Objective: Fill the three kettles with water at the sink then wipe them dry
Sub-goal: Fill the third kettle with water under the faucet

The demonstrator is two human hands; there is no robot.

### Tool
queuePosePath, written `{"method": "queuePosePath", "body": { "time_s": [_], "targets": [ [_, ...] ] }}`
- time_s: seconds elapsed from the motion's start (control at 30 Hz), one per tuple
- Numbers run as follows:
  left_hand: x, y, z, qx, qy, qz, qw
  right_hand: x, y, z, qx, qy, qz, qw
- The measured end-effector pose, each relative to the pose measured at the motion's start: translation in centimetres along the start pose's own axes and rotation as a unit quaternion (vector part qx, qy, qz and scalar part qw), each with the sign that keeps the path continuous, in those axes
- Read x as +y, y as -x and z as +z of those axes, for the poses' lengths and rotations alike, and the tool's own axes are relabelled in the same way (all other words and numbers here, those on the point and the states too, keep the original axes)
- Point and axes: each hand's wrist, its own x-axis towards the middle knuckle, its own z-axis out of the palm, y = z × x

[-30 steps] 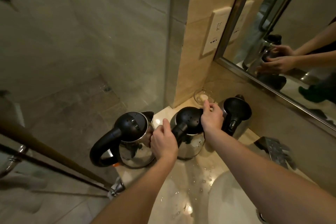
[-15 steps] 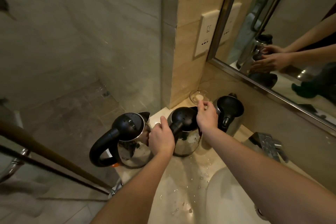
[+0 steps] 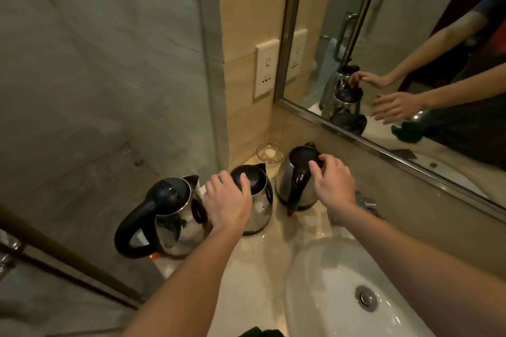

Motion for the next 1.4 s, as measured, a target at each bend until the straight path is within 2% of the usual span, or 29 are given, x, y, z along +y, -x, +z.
{"method": "queuePosePath", "body": {
  "time_s": [0.2,0.33,0.47,0.63,1.0,1.07,1.4],
  "targets": [
    [4.1,0.4,2.9,-0.007,-0.086,0.123,0.989,3.6,-0.4,-2.0,-0.002,0.138,-0.026,0.990],
    [6.4,0.4,5.3,-0.054,-0.110,0.168,0.978,5.6,-1.8,-2.4,-0.019,0.180,-0.034,0.983],
    [8.4,0.0,7.6,-0.104,-0.024,0.129,0.986,7.1,-3.3,-1.9,-0.036,0.170,-0.021,0.985],
    [9.9,-0.3,10.0,-0.139,0.126,-0.007,0.982,8.6,-4.4,-0.9,-0.048,0.153,-0.014,0.987],
    [10.6,0.1,12.7,-0.173,0.363,-0.159,0.902,9.4,-5.1,-0.1,-0.038,0.101,-0.032,0.994],
    [10.7,0.1,12.4,-0.175,0.384,-0.179,0.889,9.3,-4.8,-0.3,-0.033,0.097,-0.037,0.994],
    [10.0,1.6,8.3,-0.142,0.407,-0.183,0.884,8.4,-1.7,-3.0,-0.020,0.068,-0.031,0.997]
  ]
}}
